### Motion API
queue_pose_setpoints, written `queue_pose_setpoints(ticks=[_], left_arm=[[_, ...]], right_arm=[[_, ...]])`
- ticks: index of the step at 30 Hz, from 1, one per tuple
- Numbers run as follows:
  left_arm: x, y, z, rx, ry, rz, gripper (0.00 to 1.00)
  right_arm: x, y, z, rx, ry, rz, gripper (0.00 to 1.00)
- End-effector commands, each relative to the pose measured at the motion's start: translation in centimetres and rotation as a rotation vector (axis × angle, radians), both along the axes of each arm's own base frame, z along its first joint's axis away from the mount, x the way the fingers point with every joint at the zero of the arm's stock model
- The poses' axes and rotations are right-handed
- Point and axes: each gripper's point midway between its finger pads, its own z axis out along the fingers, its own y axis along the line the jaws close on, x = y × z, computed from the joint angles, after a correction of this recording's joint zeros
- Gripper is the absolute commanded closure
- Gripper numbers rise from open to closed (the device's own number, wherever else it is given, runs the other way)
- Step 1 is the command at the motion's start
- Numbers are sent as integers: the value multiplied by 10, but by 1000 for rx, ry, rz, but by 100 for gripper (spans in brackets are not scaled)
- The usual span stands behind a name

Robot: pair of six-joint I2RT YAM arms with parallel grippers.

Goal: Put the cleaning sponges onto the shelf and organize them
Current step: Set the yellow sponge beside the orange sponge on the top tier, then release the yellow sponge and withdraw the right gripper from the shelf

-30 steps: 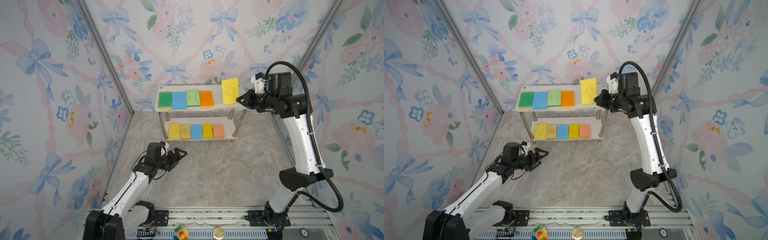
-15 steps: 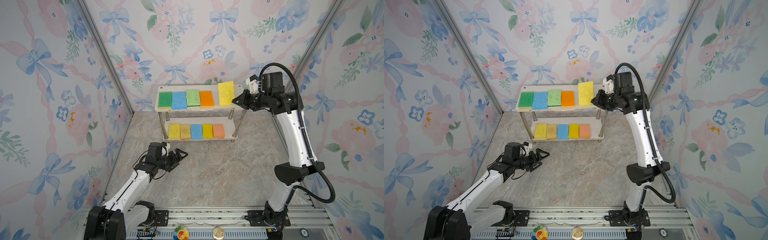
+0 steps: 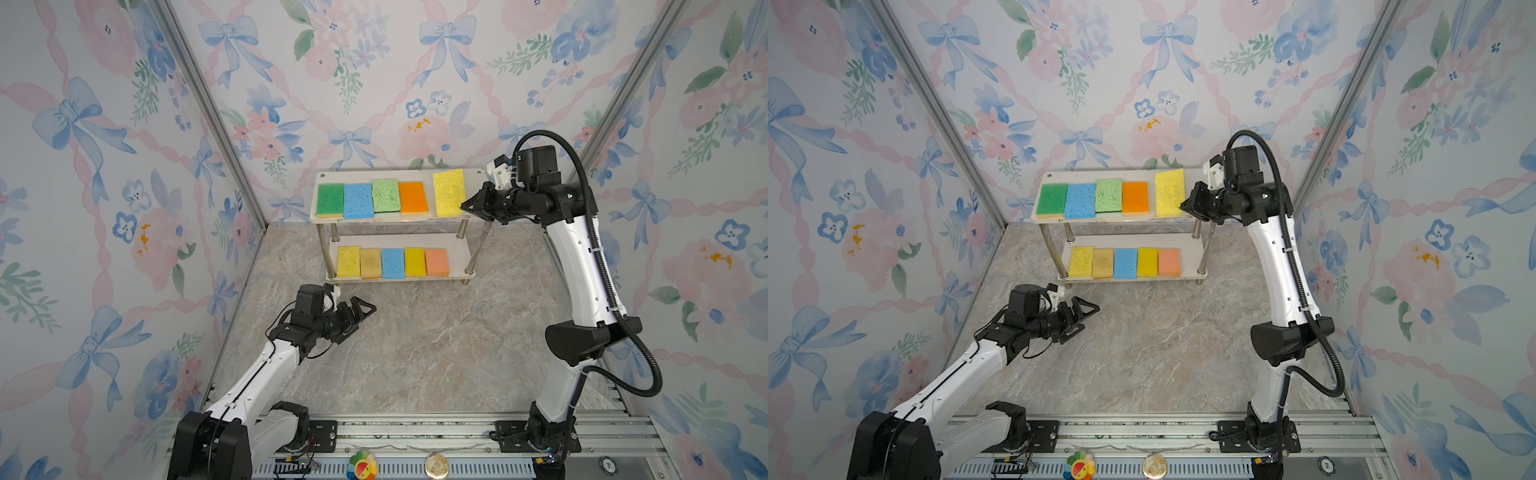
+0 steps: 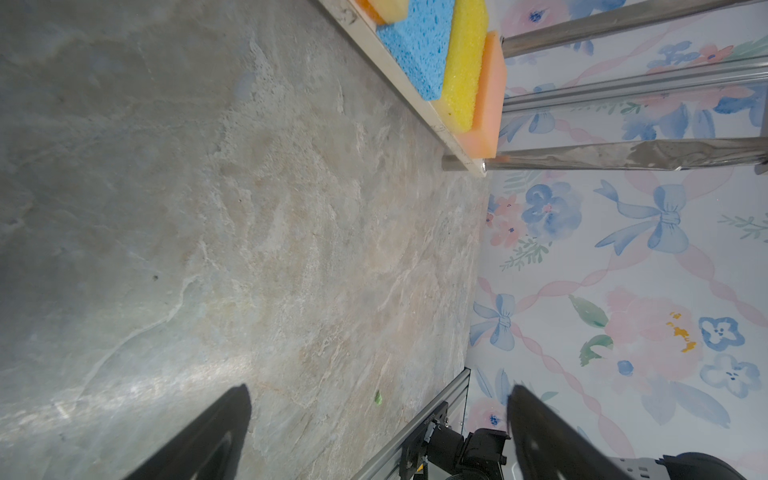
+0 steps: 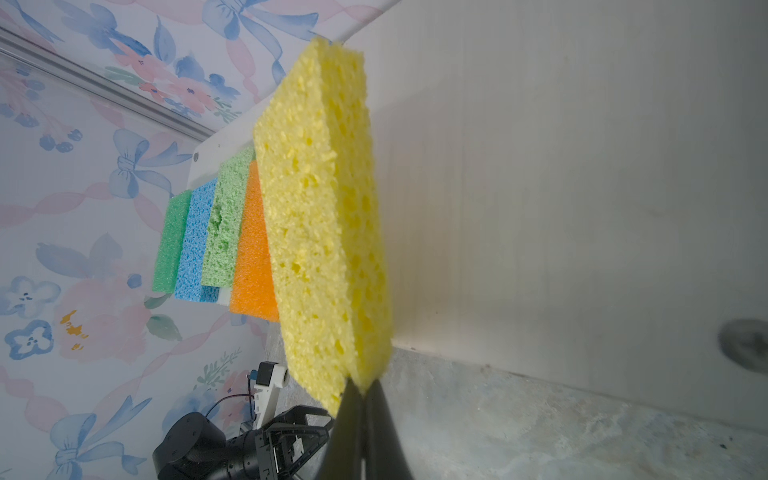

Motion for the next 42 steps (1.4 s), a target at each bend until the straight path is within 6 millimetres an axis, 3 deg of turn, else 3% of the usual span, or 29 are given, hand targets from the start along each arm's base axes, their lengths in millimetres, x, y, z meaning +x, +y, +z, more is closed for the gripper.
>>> queue_pose_setpoints(ticks=[1, 20, 22, 26, 30, 36, 42], left_arm=[[-1, -1, 5, -7, -19, -19, 2], [2, -1, 4, -1, -16, -20, 2], [3, -1, 4, 0, -14, -20, 2], [5, 0, 3, 3, -11, -17, 2], [8, 0, 4, 5, -12, -17, 2], [15, 0, 7, 9, -17, -13, 2], [28, 5, 20, 35, -69, 12, 2]], right_arm=[[8, 5, 3, 42, -1, 6, 95], [30, 14, -9, 85, 15, 14, 91], [32, 15, -10, 92, 17, 19, 88], [35, 14, -9, 95, 11, 17, 70], [37, 9, -7, 97, 2, 7, 61], [35, -2, 2, 96, -21, -6, 55], [11, -24, 34, 43, -138, -39, 50]])
